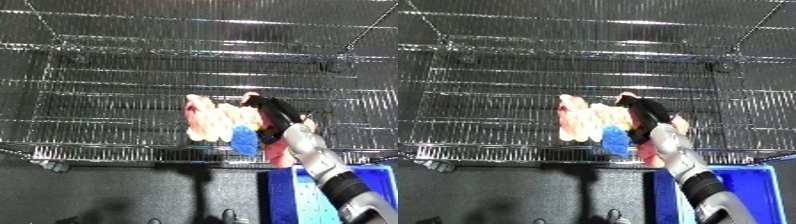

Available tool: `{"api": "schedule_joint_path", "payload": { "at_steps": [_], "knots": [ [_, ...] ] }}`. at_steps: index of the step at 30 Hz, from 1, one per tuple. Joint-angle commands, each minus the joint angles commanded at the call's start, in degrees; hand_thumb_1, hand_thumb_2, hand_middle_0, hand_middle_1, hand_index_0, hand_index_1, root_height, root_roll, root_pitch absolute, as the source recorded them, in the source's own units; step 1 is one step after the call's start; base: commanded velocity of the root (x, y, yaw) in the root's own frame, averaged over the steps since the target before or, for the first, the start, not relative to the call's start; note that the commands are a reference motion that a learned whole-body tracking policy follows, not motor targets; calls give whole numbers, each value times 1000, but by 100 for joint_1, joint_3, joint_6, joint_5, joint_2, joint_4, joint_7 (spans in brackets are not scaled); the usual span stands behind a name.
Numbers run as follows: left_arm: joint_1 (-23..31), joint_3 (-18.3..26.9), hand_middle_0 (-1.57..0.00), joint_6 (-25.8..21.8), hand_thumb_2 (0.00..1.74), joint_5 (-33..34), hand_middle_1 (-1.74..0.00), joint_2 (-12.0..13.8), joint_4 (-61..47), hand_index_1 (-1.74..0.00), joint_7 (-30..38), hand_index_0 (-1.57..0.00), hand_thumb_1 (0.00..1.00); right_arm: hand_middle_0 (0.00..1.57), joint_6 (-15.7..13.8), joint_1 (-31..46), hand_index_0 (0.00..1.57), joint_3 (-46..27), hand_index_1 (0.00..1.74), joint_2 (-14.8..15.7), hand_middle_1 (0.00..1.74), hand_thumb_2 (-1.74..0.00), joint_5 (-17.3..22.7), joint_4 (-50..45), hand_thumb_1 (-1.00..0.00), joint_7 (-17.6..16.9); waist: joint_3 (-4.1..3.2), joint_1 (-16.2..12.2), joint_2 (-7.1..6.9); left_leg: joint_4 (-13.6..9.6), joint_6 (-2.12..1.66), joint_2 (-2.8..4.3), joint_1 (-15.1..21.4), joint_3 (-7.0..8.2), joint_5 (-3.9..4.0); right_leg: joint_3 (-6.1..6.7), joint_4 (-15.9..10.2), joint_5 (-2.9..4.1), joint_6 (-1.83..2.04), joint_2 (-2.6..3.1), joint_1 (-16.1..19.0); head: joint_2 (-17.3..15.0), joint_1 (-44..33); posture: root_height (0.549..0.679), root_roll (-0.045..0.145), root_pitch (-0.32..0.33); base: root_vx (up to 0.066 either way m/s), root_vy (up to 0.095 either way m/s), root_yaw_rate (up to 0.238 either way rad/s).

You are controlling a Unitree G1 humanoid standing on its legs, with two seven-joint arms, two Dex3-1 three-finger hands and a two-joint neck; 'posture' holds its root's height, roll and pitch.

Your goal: Pick up the object and place it into the box

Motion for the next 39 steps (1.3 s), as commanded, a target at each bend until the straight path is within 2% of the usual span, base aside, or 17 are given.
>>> {"api": "schedule_joint_path", "payload": {
  "at_steps": [5, 9, 12, 18, 21, 23, 26, 33, 39],
  "knots": [
    [27, 109, -1570, 54, 1740, 46, -1740, -59, 50, -1740, 37, -1570, 1000, 1570, -36, 613, 1570, -667, 1740, -233, 1740, -1740, 87, -1113, -1000, -208, -39, -158, -21, 8, 11, 17, 47, 27, -8, 31, 3, -15, -9, -6, 41, 126, 28, 637, 40, -162, -10, 8, -36],
    [81, 189, -1570, 91, 1740, 77, -1740, -95, 15, -1740, 43, -1570, 1000, 1570, -68, 1082, 1570, -1168, 1740, -295, 1740, -1740, 143, -1738, -1000, -319, -54, -269, -29, 26, 15, 35, 87, 56, -24, 52, 14, -19, -13, -9, 59, 239, 134, 636, 41, -170, -8, 6, -38],
    [128, 273, -1570, 124, 1740, 72, -1740, -137, -30, -1740, 44, -1570, 1000, 1570, -115, 1437, 1570, -1550, 1740, -278, 1740, -1740, 223, -2181, -1000, -394, -63, -362, -36, 40, 20, 54, 109, 85, -36, 70, 30, -19, -14, -15, 56, 483, 346, 635, 41, -175, -4, -1, -53],
    [227, 441, -1570, 162, 1740, 19, -1740, -235, -183, -1740, 69, -1570, 1000, 1570, -318, 2272, 1570, -2417, 1740, 149, 1740, -1740, 985, -2859, -1000, -512, -85, -543, -39, 82, 24, 79, 129, 143, -68, 115, 49, -20, -12, -7, 45, 549, 905, 634, 42, -180, -10, 1, -54],
    [275, 508, -1570, 187, 1740, -4, -1740, -274, -218, -1740, 83, -1570, 1000, 1570, -420, 2613, 1570, -2771, 1740, 359, 1740, -1740, 1294, -3064, -1000, -578, -98, -629, -43, 88, 23, 91, 149, 173, -82, 138, 40, -22, -12, 5, 54, 449, 1172, 634, 42, -181, -14, 4, -62],
    [309, 546, -1570, 210, 1740, -15, -1740, -300, -218, -1740, 92, -1570, 1000, 1570, -511, 2869, 1570, -3027, 1740, 537, 1740, -1740, 1592, -3146, -1000, -614, -119, -700, -44, 85, 22, 103, 183, 199, -95, 158, 21, -20, -15, 16, 78, 282, 1616, 634, 42, -183, -7, 5, -84],
    [362, 589, -1570, 253, 1740, -5, -1740, -337, -213, -1740, 90, -1570, 1000, 1570, -620, 3226, 1570, -3367, 1740, 777, 1740, -1740, 1945, -3175, -1000, -652, -150, -802, -47, 86, 23, 121, 245, 227, -120, 187, -17, -24, -20, 33, 138, 328, 1905, 635, 43, -188, 4, 4, -87],
    [439, 632, -1570, 296, 1740, 87, -1740, -347, -242, -1740, 15, -1570, 1000, 1570, -833, 3858, 1570, -4104, 1740, 1063, 1740, -1740, 2267, -3134, -1000, -836, -206, -1063, -25, 68, 14, 161, 319, 281, -152, 220, -83, -32, -22, 66, 194, 446, 2682, 636, 43, -189, -2, 2, -60],
    [503, 612, -1570, 302, 1740, 66, -1740, -341, -161, -1740, 22, -1570, 1000, 1570, -943, 4267, 1570, -4688, 1740, 1042, 1740, -1740, 2375, -2949, -1000, -1009, -284, -1296, 11, 98, 16, 201, 406, 364, -215, 267, -159, -23, -36, 98, 273, 592, 3731, 639, 44, -191, 4, 7, -108]
  ]
}}
